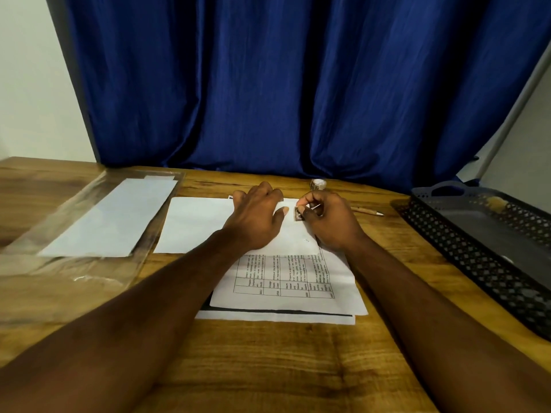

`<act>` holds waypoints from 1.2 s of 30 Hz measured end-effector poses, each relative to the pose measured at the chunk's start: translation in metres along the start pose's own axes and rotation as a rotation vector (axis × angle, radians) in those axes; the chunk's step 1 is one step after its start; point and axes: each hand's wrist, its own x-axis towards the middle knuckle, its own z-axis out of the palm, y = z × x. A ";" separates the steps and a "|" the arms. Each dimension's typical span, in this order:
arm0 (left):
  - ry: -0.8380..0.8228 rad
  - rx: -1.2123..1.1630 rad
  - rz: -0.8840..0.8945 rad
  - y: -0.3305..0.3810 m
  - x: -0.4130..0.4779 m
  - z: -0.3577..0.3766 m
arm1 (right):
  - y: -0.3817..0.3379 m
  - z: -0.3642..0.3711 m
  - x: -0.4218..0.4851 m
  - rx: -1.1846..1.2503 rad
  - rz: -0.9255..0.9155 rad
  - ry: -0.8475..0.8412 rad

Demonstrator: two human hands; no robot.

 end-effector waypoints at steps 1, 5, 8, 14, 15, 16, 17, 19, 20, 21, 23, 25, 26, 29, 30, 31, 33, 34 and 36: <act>0.008 0.008 0.003 0.000 0.000 0.001 | 0.000 0.001 0.000 0.017 0.003 0.004; 0.039 0.025 0.027 -0.001 0.000 0.002 | 0.001 0.002 0.002 0.066 -0.017 0.031; 0.058 0.027 0.037 0.000 0.000 0.002 | 0.003 0.002 0.002 0.067 -0.021 0.028; 0.083 0.024 0.048 0.000 -0.002 0.002 | 0.004 0.001 0.001 0.058 -0.055 0.035; 0.086 0.024 0.047 0.000 -0.002 0.002 | 0.004 0.001 0.000 0.050 -0.062 0.036; 0.089 0.024 0.046 0.000 -0.002 0.002 | 0.003 0.001 0.000 0.044 -0.067 0.037; 0.089 0.023 0.043 0.000 -0.002 0.002 | 0.004 0.001 0.000 0.050 -0.072 0.038; 0.084 0.022 0.033 0.001 -0.002 0.003 | 0.006 0.000 0.000 0.154 -0.065 0.031; 0.083 0.021 0.030 0.001 -0.002 0.003 | 0.006 -0.001 -0.001 0.246 -0.046 0.017; 0.086 0.019 0.029 0.001 -0.002 0.003 | 0.006 0.000 -0.001 0.335 -0.016 0.007; 0.087 0.022 0.027 0.001 -0.001 0.002 | 0.006 0.002 0.002 0.480 0.081 0.001; 0.080 0.028 0.022 0.002 0.000 0.002 | 0.006 0.004 0.006 0.613 0.189 -0.024; 0.082 0.027 0.023 0.002 -0.001 0.002 | 0.005 0.004 0.007 0.656 0.219 -0.055; 0.105 0.021 0.042 0.000 -0.002 0.003 | 0.007 0.004 0.007 0.659 0.211 -0.152; 0.110 0.019 0.042 -0.001 -0.002 0.004 | 0.008 0.004 0.006 0.659 0.207 -0.162; 0.112 0.017 0.042 -0.002 -0.002 0.004 | 0.010 0.003 0.005 0.659 0.206 -0.160; 0.109 0.014 0.041 -0.002 -0.001 0.005 | 0.011 0.004 0.005 0.660 0.199 -0.147; 0.105 0.014 0.039 -0.001 -0.001 0.005 | 0.011 0.004 0.005 0.667 0.199 -0.142; 0.100 0.015 0.037 0.000 -0.001 0.005 | 0.011 0.002 0.004 0.691 0.198 -0.136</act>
